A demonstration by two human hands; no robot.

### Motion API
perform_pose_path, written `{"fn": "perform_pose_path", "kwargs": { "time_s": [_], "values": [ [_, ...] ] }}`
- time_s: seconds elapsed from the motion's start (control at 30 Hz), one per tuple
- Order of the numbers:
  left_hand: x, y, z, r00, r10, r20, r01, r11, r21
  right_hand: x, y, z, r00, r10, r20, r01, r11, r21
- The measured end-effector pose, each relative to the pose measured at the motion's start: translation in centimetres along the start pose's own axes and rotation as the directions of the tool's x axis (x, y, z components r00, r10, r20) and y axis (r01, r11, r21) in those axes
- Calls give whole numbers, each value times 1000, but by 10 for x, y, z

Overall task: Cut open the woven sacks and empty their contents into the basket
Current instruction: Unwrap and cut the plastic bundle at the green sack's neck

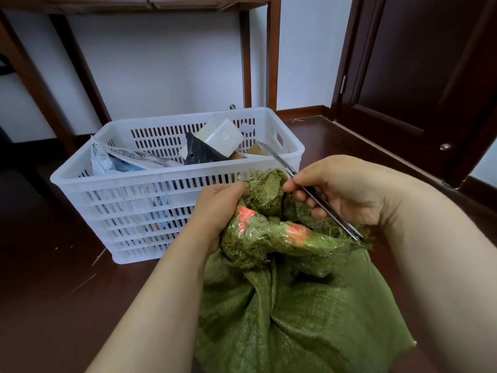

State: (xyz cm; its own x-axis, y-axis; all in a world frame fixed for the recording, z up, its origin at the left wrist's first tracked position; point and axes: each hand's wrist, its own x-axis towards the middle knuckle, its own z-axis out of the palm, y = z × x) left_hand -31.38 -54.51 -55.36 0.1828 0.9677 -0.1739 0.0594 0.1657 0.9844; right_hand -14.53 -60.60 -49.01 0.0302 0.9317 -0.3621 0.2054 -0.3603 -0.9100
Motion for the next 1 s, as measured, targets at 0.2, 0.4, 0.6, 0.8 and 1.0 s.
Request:
{"fn": "perform_pose_path", "kwargs": {
  "time_s": [0.2, 0.4, 0.6, 0.8, 1.0],
  "values": [
    [0, 2, 3, 999, 28, -27, -29, 998, -48, -6, -5, 6, 989, -116, -93, 84, 953, -291],
    [0, 4, 2, 996, 61, -67, -64, 997, -50, -13, -11, 7, 979, -177, -98, 111, 873, -474],
    [0, 5, 2, 991, 93, -92, -98, 994, -48, -17, -16, 3, 986, -127, -104, 34, 780, -625],
    [1, 6, 5, 984, 157, -87, -157, 988, 6, -12, -16, 10, 958, -222, -184, 9, 659, -752],
    [-3, 5, 10, 981, 190, -25, -189, 981, 32, 5, -6, 26, 923, -315, -221, 16, 604, -796]
  ]
}}
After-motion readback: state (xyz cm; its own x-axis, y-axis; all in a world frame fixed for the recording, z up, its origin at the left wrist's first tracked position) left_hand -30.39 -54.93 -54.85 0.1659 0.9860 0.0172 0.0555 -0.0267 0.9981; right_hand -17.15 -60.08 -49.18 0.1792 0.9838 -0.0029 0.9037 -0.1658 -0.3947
